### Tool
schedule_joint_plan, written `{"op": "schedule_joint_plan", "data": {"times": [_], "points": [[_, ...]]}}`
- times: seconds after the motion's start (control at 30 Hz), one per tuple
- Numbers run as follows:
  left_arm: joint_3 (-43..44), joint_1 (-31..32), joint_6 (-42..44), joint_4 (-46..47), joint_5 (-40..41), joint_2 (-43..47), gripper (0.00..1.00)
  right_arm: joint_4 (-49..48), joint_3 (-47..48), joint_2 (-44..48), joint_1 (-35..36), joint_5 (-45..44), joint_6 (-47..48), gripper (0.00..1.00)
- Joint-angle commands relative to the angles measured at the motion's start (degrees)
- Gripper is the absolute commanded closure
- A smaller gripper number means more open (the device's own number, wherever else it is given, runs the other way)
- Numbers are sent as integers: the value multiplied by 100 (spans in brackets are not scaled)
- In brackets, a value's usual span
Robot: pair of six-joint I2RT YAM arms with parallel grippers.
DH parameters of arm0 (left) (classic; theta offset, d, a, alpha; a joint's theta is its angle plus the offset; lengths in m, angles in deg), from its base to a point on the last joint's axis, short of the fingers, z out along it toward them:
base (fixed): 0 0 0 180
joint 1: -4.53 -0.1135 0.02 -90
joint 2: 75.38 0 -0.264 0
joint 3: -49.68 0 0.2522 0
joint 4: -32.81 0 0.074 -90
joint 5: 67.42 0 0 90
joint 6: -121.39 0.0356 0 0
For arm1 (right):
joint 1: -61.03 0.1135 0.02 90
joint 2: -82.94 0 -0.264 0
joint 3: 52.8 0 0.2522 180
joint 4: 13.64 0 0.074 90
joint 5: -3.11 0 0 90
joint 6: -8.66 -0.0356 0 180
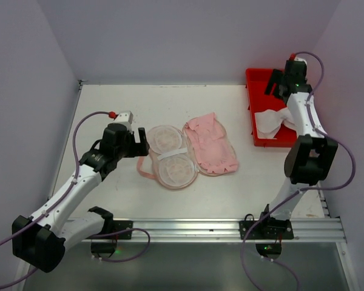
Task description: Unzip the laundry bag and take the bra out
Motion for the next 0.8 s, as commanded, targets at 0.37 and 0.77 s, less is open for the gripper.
{"op": "schedule_joint_plan", "data": {"times": [0.37, 0.77], "points": [[141, 55, -1101, 1027, -998, -1222, 7, -489, -2755, 1590, 3675, 419, -1238, 12], [-228, 64, -1242, 1011, -260, -1267, 7, -674, -2458, 43, 5899, 1329, -2302, 12]]}}
